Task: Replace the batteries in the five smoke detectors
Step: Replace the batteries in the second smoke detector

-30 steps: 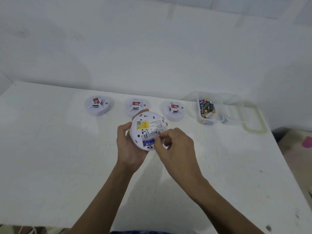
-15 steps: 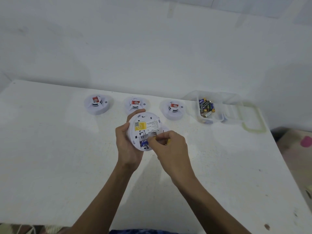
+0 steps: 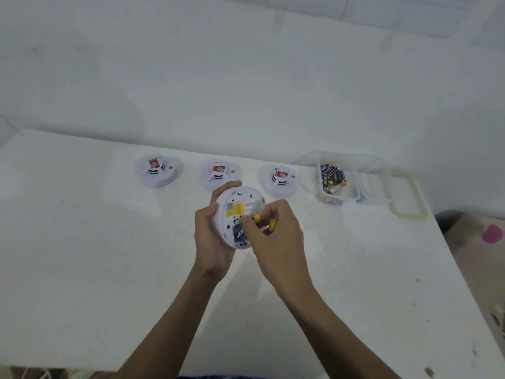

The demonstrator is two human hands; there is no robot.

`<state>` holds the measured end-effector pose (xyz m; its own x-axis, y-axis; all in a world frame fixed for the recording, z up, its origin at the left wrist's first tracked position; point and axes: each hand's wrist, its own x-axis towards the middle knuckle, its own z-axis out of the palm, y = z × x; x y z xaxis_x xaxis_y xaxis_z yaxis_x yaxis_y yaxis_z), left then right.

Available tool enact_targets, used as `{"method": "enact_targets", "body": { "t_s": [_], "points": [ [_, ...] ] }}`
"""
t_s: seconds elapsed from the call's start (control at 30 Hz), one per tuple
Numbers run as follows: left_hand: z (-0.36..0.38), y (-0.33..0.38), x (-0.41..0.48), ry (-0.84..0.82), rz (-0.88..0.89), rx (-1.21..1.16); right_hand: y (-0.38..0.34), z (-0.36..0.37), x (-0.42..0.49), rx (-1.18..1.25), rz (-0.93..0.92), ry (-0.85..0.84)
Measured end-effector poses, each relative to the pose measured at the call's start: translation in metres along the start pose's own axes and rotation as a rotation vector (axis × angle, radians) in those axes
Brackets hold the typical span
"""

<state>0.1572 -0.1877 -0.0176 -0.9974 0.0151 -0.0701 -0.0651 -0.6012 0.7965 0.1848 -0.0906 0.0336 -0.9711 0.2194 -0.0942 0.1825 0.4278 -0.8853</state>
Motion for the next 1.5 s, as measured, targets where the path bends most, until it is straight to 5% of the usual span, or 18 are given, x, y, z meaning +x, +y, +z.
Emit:
{"method": "enact_targets", "body": {
  "t_s": [0.57, 0.83, 1.2, 1.5],
  "points": [
    [0.020, -0.018, 0.010, -0.063, -0.214, -0.217, 0.019, -0.089, 0.041, 0.060, 0.003, -0.049],
    [0.053, -0.035, 0.018, -0.145, -0.304, -0.318, 0.051, -0.164, 0.103, -0.111, -0.004, 0.001],
    [0.107, -0.069, 0.021, 0.012, -0.358, -0.307, 0.116, -0.227, 0.209, -0.370, 0.102, 0.031],
    [0.135, -0.098, 0.021, -0.025, -0.321, -0.327, 0.161, -0.225, 0.265, -0.707, 0.076, -0.187]
  ]
}}
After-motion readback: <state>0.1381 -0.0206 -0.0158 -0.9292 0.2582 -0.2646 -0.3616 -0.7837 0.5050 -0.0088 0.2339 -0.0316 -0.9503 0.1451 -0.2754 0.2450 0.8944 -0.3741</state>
